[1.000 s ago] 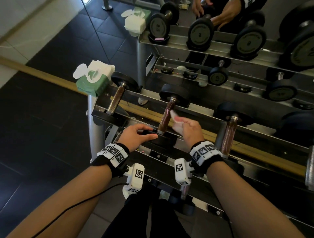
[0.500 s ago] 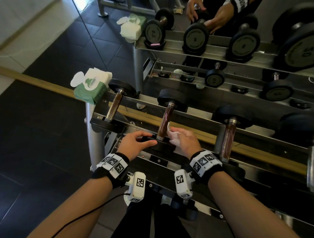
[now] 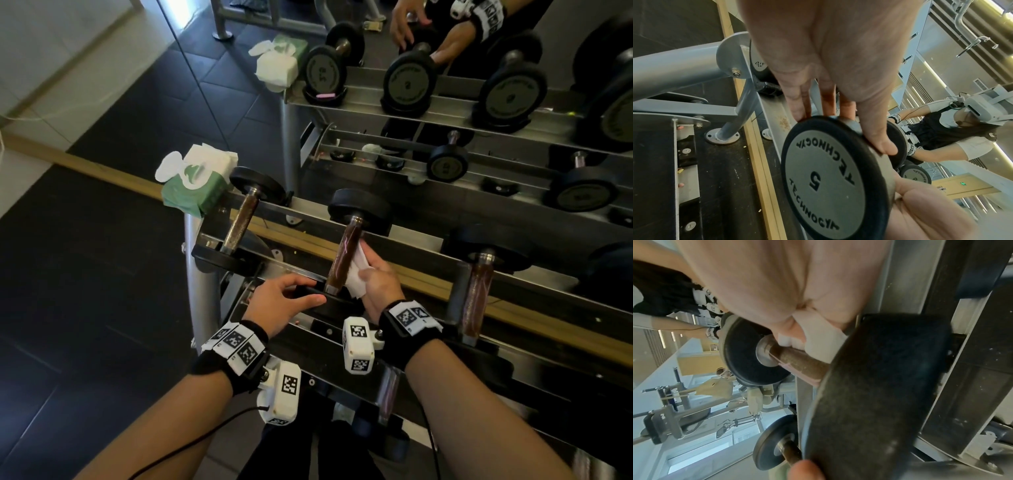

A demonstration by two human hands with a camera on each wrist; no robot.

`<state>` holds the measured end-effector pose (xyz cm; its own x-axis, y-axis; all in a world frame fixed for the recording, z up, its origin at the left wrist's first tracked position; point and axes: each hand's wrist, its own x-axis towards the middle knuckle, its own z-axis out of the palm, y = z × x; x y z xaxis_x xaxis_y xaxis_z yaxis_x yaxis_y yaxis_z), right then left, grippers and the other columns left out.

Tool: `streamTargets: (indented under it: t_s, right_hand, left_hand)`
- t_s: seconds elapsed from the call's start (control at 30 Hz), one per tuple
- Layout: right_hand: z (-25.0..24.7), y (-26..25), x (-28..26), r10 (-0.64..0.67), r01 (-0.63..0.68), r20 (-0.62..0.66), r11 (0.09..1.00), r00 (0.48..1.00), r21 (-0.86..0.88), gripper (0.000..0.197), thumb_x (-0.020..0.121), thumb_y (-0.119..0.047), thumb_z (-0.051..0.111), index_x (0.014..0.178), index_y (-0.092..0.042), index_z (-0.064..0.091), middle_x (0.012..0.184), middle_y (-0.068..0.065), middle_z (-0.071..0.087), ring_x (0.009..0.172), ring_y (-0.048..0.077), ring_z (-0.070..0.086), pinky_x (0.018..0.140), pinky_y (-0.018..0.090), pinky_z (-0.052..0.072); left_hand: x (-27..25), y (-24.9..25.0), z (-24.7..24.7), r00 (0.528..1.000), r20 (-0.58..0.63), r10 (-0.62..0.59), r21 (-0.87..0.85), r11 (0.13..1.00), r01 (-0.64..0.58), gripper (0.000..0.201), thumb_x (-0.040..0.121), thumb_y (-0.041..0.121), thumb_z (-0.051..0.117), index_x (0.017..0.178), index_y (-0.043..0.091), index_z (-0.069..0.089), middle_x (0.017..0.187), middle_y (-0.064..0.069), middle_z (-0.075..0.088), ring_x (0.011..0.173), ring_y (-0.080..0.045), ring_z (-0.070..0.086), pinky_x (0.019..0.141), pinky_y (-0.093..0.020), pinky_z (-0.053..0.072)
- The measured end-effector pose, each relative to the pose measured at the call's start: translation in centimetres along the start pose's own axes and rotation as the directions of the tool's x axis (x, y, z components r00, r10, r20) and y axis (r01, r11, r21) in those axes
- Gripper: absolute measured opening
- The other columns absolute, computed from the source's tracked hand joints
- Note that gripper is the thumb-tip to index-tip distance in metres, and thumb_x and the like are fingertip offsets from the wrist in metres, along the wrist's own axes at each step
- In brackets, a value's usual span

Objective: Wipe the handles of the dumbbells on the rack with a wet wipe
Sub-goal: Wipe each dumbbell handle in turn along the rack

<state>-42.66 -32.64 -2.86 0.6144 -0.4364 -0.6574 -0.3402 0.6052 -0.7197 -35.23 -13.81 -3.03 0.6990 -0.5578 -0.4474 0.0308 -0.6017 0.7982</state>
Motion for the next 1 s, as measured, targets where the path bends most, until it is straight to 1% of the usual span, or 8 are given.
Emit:
streamTargets:
  t_s: [0.13,0.27,0.43,0.6,0.73,0.83,0.93,1.0]
  right_hand:
    - [-1.6,0.2,-1.0,0.037,-0.037,0.004,0.997,0.999,0.061,0.065,0.089,0.014,0.034,0.115,-0.036,0.067,0.128,0.005,0.064,0.114,0.023,0.063,0.105,0.048,0.046]
    - [-0.5,-0.9,0.6,0.067,-0.06,-0.158,0.997,0.985,0.046,0.061,0.092,0.01,0.035,0.129,-0.031,0.061,0.135,0.006,0.059,0.118,0.027,0.058,0.106,0.049,0.043]
    - [1.3,-1.1,1.1,0.083,-0.078,-0.08,0.994,0.993,0.071,0.061,0.092,0.01,0.034,0.137,-0.025,0.056,0.137,0.009,0.057,0.121,0.029,0.054,0.105,0.049,0.042]
    - [-0.5,0.0,-1.2,0.087,-0.084,-0.033,0.992,0.996,0.091,0.065,0.087,0.012,0.033,0.135,-0.024,0.058,0.133,0.01,0.058,0.119,0.031,0.057,0.105,0.053,0.045]
    - [-1.5,-0.3,-1.6,0.096,-0.085,-0.065,0.983,0.993,0.162,0.057,0.089,0.011,0.034,0.127,-0.021,0.062,0.126,0.013,0.062,0.114,0.032,0.061,0.101,0.052,0.048]
    - [-0.1,-1.3,-0.4,0.099,-0.08,-0.082,0.974,0.992,0.212,0.058,0.091,0.011,0.033,0.135,-0.017,0.056,0.131,0.014,0.06,0.116,0.032,0.059,0.103,0.05,0.045]
    - [1.2,-2.1,0.7,0.127,-0.11,-0.074,0.974,0.989,0.199,0.063,0.089,0.014,0.031,0.141,-0.015,0.052,0.135,0.016,0.057,0.121,0.033,0.056,0.091,0.043,0.048]
    - [1.5,-2.0,0.7,0.133,-0.119,-0.076,0.98,0.988,0.16,0.066,0.089,0.015,0.029,0.14,-0.019,0.053,0.136,0.014,0.057,0.122,0.032,0.055,0.091,0.043,0.048]
  left_hand:
    - [0.0,0.1,-0.1,1.0,0.017,0.002,-0.013,1.0,-0.002,0.065,0.044,0.085,0.07,0.102,0.055,0.066,0.111,0.016,0.068,0.11,-0.007,0.062,0.1,-0.043,0.052]
    - [0.1,0.2,-0.2,1.0,0.013,-0.009,0.0,1.0,0.009,0.061,0.046,0.081,0.07,0.101,0.055,0.066,0.107,0.016,0.069,0.105,-0.004,0.063,0.098,-0.039,0.053]
    - [0.1,0.2,-0.2,1.0,0.006,-0.011,-0.008,1.0,0.011,0.057,0.05,0.077,0.074,0.102,0.053,0.068,0.104,0.019,0.07,0.103,-0.002,0.064,0.097,-0.038,0.053]
    - [0.0,-0.2,-0.2,1.0,0.013,0.007,-0.014,1.0,-0.007,0.056,0.052,0.075,0.074,0.103,0.053,0.066,0.107,0.016,0.069,0.103,-0.003,0.065,0.093,-0.032,0.054]
    - [0.1,-0.2,-0.2,1.0,0.02,0.024,-0.017,1.0,-0.024,0.06,0.05,0.08,0.07,0.103,0.054,0.065,0.108,0.015,0.068,0.101,-0.002,0.065,0.086,-0.024,0.054]
    - [0.2,-0.2,-0.2,1.0,0.013,0.022,-0.02,1.0,-0.021,0.054,0.053,0.075,0.074,0.103,0.053,0.067,0.106,0.016,0.069,0.1,-0.001,0.065,0.084,-0.022,0.053]
    - [0.1,-0.2,-0.1,1.0,0.005,0.016,-0.03,0.999,-0.016,0.049,0.055,0.071,0.075,0.101,0.055,0.067,0.106,0.016,0.069,0.1,-0.001,0.065,0.083,-0.022,0.052]
    - [0.1,-0.2,-0.1,1.0,0.01,0.017,-0.032,0.999,-0.017,0.049,0.055,0.071,0.075,0.101,0.055,0.066,0.107,0.016,0.069,0.1,-0.001,0.065,0.082,-0.021,0.052]
